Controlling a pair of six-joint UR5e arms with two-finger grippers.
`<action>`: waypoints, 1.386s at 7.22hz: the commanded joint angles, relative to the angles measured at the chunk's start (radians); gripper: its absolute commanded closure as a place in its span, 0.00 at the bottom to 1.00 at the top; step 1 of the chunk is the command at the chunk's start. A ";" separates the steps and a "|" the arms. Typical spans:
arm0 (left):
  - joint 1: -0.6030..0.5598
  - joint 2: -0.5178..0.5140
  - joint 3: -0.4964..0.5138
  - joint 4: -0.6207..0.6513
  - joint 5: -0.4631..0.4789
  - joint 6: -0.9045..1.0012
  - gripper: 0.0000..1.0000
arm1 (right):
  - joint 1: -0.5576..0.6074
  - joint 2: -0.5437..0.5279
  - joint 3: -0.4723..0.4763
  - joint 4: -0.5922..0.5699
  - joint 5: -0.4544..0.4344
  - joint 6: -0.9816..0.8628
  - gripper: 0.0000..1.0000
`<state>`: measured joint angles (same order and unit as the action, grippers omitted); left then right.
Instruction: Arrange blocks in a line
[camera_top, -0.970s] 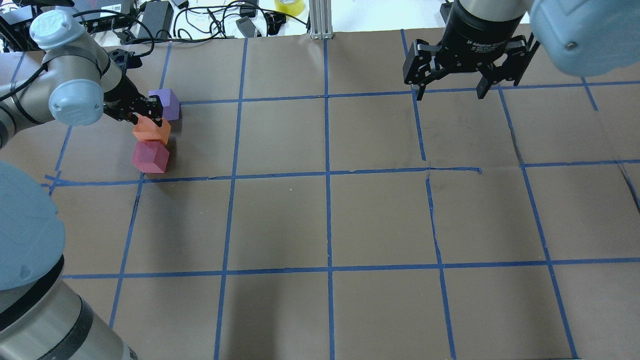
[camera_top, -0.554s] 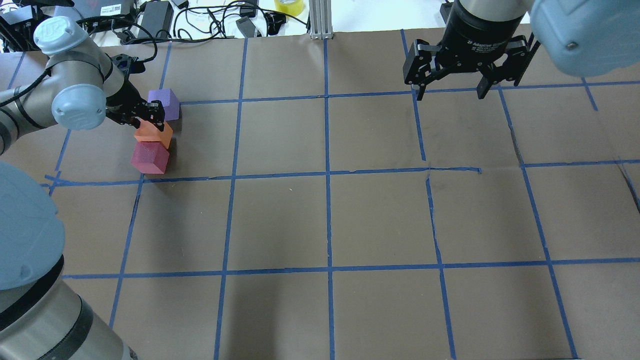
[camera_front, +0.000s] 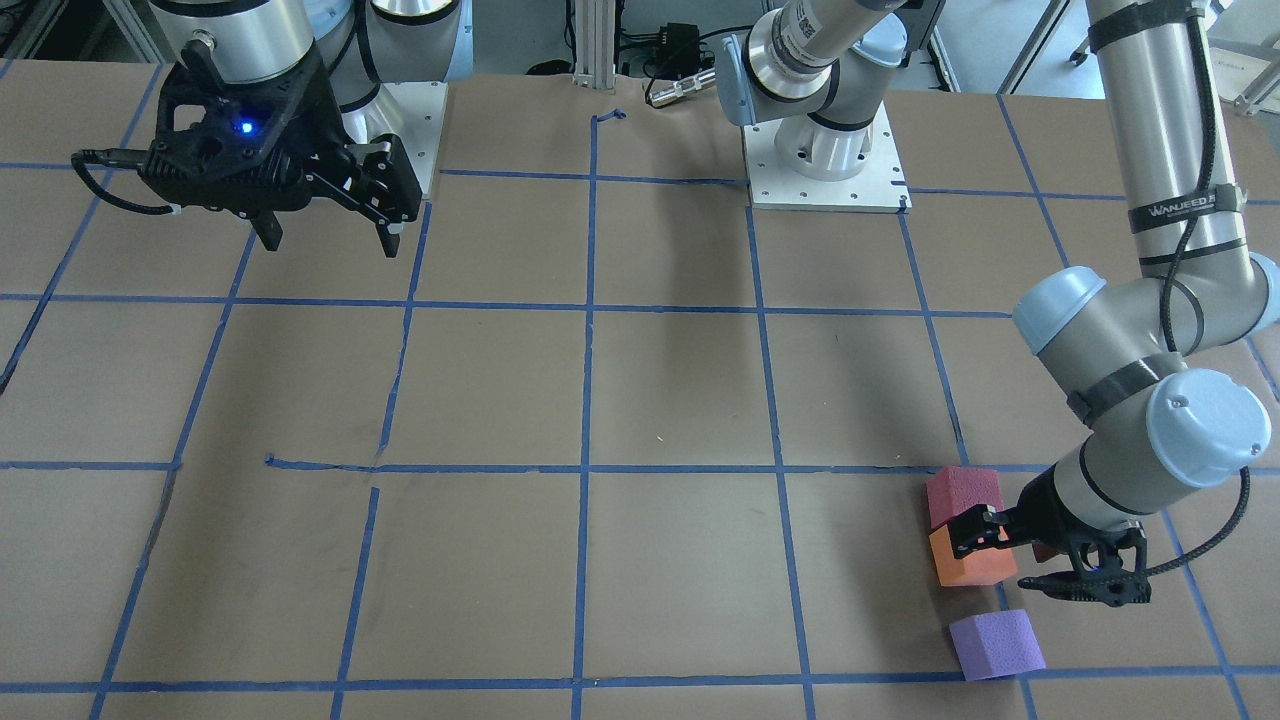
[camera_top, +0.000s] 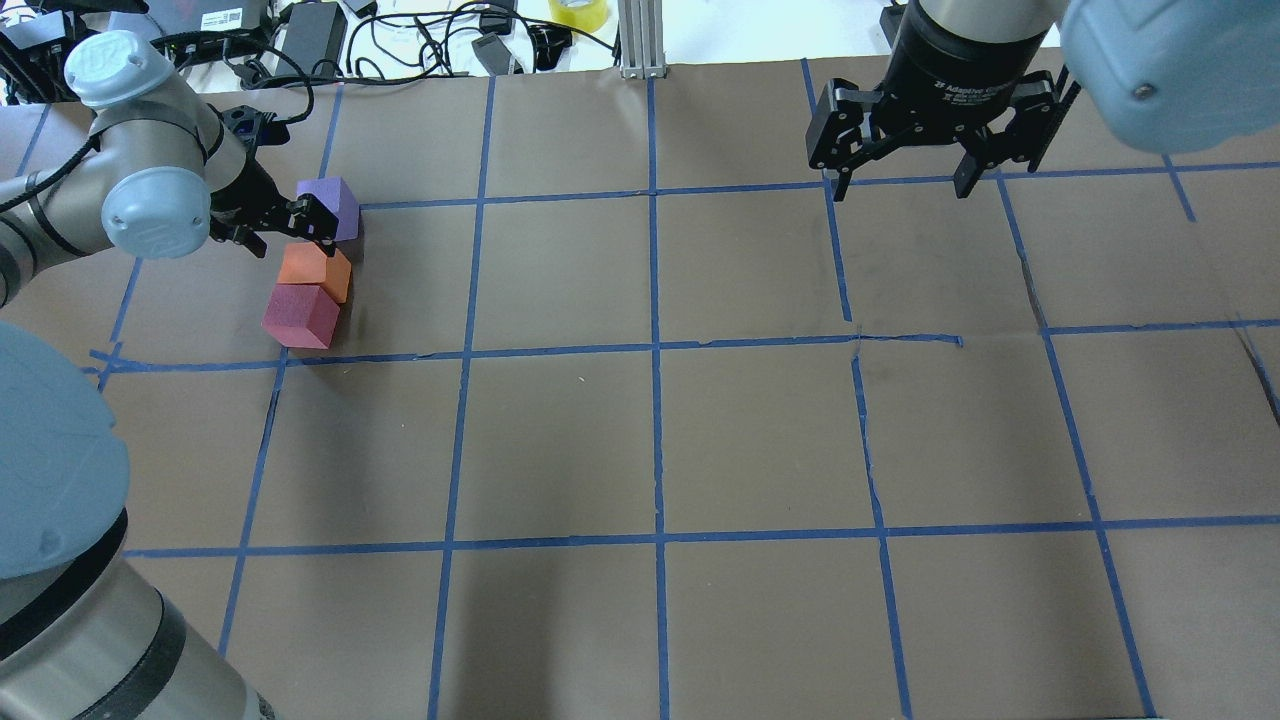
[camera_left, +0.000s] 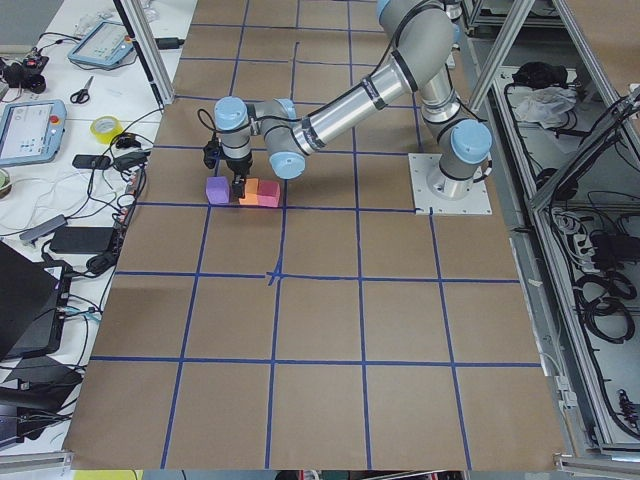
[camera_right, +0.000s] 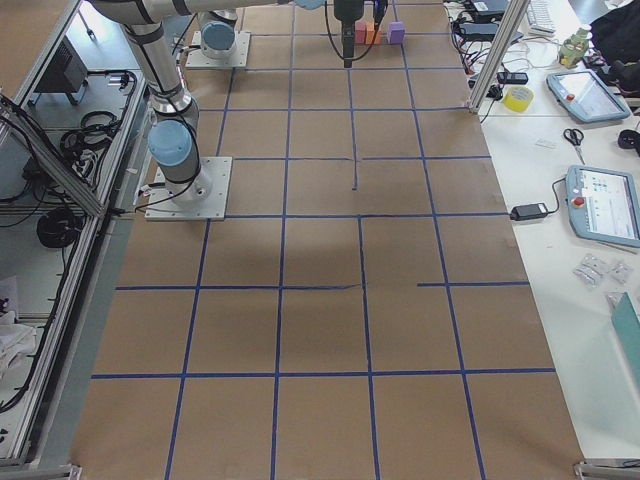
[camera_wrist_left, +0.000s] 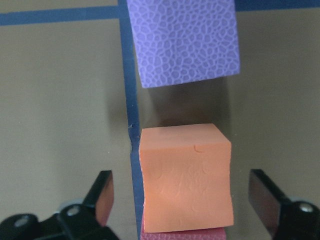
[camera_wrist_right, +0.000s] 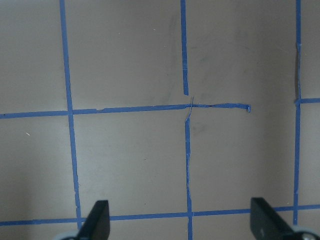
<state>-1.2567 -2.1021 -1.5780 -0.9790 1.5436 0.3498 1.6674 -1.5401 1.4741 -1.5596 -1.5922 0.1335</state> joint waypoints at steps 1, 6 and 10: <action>-0.009 0.048 0.010 -0.016 0.001 0.000 0.00 | 0.000 0.000 0.000 0.000 0.001 0.000 0.00; -0.198 0.316 0.050 -0.387 0.006 -0.098 0.00 | 0.000 0.000 0.000 0.000 0.001 0.000 0.00; -0.346 0.477 0.052 -0.493 0.029 -0.272 0.00 | 0.000 0.000 0.000 0.001 0.000 0.000 0.00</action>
<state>-1.5784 -1.6660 -1.5228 -1.4475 1.5728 0.1062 1.6674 -1.5402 1.4741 -1.5594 -1.5914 0.1334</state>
